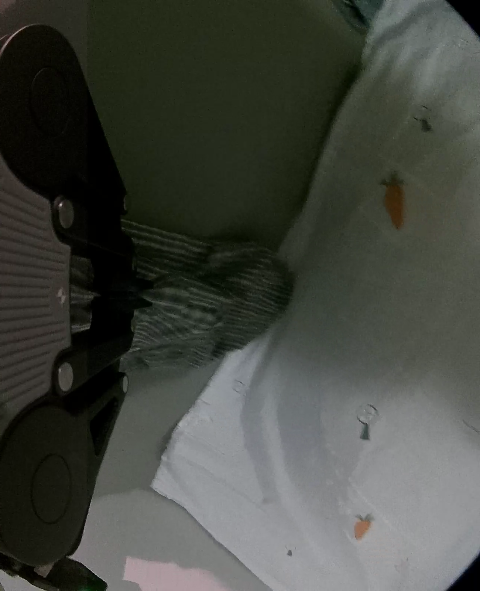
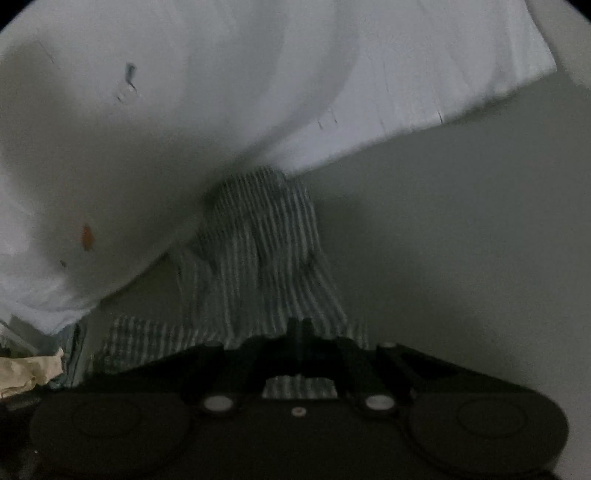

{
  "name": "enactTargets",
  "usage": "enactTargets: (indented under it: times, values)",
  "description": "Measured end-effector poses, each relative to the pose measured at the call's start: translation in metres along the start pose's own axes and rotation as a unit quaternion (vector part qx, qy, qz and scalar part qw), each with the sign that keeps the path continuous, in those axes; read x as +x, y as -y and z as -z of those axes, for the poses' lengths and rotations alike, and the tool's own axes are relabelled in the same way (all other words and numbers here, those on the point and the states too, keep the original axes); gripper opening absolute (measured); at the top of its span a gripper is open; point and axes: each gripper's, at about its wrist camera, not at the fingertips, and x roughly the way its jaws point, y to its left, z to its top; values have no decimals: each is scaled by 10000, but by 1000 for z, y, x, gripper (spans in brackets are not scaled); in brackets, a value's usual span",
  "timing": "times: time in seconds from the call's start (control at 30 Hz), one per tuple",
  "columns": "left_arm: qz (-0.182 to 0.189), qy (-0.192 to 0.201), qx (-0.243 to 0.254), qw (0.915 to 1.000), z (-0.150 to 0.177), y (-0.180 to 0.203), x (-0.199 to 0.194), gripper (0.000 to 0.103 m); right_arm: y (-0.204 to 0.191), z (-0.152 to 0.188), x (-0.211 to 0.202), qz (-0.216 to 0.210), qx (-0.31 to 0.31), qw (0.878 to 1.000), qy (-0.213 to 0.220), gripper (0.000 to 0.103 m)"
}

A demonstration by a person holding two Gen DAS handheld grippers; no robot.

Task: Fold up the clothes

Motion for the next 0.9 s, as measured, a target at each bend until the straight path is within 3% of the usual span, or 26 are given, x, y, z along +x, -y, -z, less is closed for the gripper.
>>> enactTargets:
  times: [0.13, 0.2, 0.27, 0.4, 0.5, 0.57, 0.67, 0.7, 0.73, 0.8, 0.9]
  values:
    - [-534, -388, 118, 9978, 11, -16, 36, 1, -18, -5, -7, -13, -633, 9978, -193, 2]
    - [-621, -694, -116, 9956, 19, -32, 52, 2, -31, 7, -16, -19, -941, 9949, -368, 3]
    - [-633, -743, -214, 9950, 23, -39, 54, 4, -45, 25, -20, 89, -1321, 9895, -575, 4]
    - [-661, -706, -282, 9949, 22, -43, 55, 9, -81, 64, -16, -249, -2100, 9719, -1037, 5]
    - [-692, -704, -419, 9942, 20, -46, 48, 12, -115, 85, 0, -324, -2785, 9552, -945, 7]
    - [-707, -628, -584, 9938, 18, -50, 37, 26, -131, 90, 14, -251, -3079, 9476, -813, 13]
    - [-795, -444, -802, 9926, 19, -58, 7, 33, -144, 82, 17, -333, -3172, 9463, -534, 28]
    - [-804, -400, -850, 9923, 22, -61, -4, 35, -145, 77, 12, -393, -3147, 9476, -398, 46]
    - [-820, -382, -895, 9919, 25, -64, -15, 40, -144, 74, 3, -442, -3112, 9490, -252, 54]
    - [-771, -492, -941, 9914, 35, -66, -33, 45, -141, 71, -18, -476, -3141, 9482, -16, 57]
    - [-658, -767, -963, 9902, 54, -66, -57, 48, -130, 91, -41, -124, -3773, 9260, 80, 73]
